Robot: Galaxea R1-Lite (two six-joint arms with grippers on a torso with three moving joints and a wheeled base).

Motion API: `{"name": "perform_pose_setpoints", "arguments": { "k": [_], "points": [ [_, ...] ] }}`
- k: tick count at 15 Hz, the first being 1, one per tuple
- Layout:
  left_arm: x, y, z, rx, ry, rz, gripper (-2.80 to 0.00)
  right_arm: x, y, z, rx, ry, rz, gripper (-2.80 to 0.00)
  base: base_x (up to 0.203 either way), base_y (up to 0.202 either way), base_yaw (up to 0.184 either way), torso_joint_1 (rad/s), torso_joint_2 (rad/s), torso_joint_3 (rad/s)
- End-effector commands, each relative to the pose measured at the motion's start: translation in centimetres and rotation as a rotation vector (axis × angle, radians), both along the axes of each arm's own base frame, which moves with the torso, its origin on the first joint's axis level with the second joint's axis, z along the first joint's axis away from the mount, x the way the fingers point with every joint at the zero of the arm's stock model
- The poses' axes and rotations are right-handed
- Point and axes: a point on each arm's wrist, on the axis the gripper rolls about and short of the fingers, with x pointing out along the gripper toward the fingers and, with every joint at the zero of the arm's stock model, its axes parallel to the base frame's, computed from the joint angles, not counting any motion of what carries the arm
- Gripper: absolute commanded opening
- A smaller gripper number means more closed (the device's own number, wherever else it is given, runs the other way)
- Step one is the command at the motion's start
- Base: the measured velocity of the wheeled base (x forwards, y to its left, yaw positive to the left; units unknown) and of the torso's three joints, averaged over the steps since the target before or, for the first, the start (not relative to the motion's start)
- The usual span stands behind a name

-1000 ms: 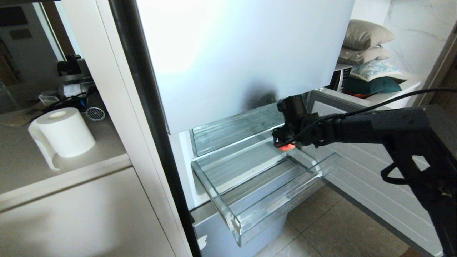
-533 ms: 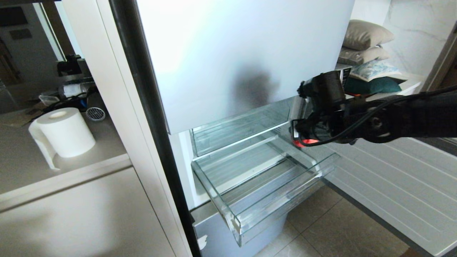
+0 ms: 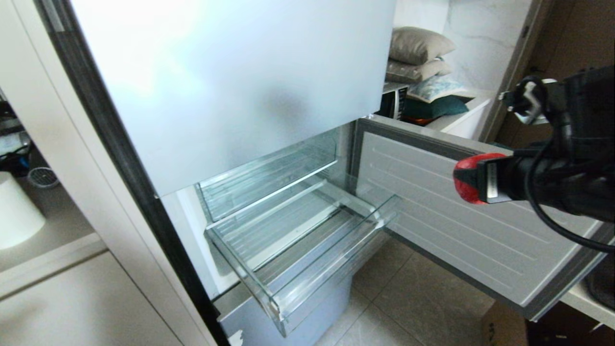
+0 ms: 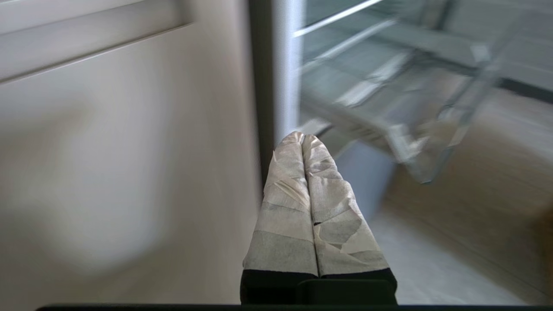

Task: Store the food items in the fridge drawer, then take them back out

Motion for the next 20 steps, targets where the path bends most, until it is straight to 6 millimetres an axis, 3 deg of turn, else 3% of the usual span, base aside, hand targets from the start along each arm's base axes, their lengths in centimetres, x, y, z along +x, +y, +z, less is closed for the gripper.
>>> {"name": "perform_pose_setpoints", "arguments": {
  "k": [1, 6, 9, 13, 17, 20],
  "points": [
    [0.0, 0.0, 0.0, 0.0, 0.002, 0.001, -2.8, -5.1, -2.9, 2.6, 0.047, -0.125, -0.003, -2.8, 0.001, 0.01, -0.171, -0.012, 0.0, 0.004],
    [0.0, 0.0, 0.0, 0.0, 0.002, 0.001, -2.8, -11.9, -7.2, 5.0, 0.084, -0.309, -0.072, -2.8, -0.001, 0.007, -0.177, 0.0, 0.0, 0.006],
    [0.0, 0.0, 0.0, 0.0, 0.002, 0.001, -2.8, -14.2, -9.1, 3.8, 0.059, -0.329, -0.238, -2.8, 0.002, 0.005, -0.175, 0.003, 0.0, 0.004],
    [0.0, 0.0, 0.0, 0.001, 0.003, 0.001, -2.8, -13.9, -10.3, 2.1, 0.04, -0.295, -0.429, -2.8, -0.001, 0.005, -0.09, 0.0, 0.0, 0.005],
    [0.0, 0.0, 0.0, 0.0, 0.003, 0.001, -2.8, -9.6, -10.1, 0.2, 0.083, -0.187, -0.538, -2.8, 0.0, 0.0, 0.0, 0.0, 0.0, 0.0],
    [0.0, 0.0, 0.0, 0.001, 0.002, 0.001, -2.8, -8.6, -10.7, -0.5, 0.105, -0.15, -0.545, -2.8, 0.0, 0.0, 0.0, 0.0, 0.0, 0.0]
  ]
}}
